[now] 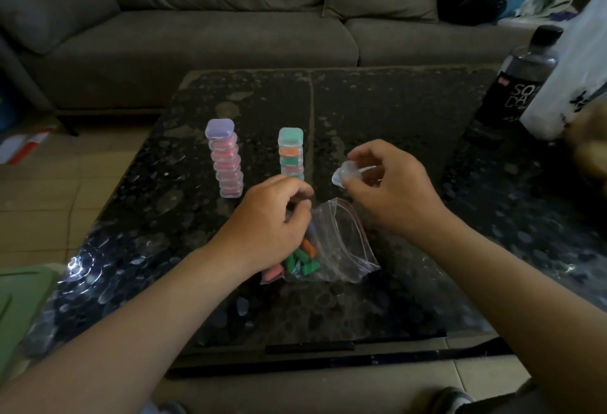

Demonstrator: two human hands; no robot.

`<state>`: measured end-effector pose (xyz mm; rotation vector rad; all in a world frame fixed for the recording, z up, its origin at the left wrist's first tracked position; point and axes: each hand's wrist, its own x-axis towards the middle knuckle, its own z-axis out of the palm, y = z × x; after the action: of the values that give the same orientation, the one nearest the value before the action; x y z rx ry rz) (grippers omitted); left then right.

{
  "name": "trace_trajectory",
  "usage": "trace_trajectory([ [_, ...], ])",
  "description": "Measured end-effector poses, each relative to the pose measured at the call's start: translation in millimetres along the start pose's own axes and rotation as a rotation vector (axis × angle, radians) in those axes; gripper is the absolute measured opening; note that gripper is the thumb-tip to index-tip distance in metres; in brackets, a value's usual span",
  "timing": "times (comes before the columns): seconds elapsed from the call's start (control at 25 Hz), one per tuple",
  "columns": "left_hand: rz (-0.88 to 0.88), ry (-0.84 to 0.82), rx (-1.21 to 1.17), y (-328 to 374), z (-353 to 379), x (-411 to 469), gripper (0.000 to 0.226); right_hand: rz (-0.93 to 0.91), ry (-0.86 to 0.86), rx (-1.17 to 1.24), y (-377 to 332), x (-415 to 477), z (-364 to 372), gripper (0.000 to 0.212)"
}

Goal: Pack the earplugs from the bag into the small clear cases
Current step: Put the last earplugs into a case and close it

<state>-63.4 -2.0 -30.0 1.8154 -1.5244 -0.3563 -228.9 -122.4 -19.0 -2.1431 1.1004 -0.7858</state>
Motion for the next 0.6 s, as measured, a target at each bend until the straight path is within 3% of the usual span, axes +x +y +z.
trace_trajectory([
  [0.12,-0.074,0.021,-0.166,6,-2,0,0.022,-0.117,0.009,0.211,-16,-15,-8,0.026],
  [0.24,-0.020,0.063,-0.284,12,-3,-6,0.031,-0.104,-0.064,0.449,-27,-25,-15,0.022],
  [0.4,0.081,0.051,-0.456,24,-4,-16,0.034,-0.067,-0.165,0.592,-33,-32,-16,0.019],
  [0.6,0.002,0.018,-0.602,29,-12,-20,0.031,-0.159,-0.114,0.406,-33,-35,-11,0.027],
])
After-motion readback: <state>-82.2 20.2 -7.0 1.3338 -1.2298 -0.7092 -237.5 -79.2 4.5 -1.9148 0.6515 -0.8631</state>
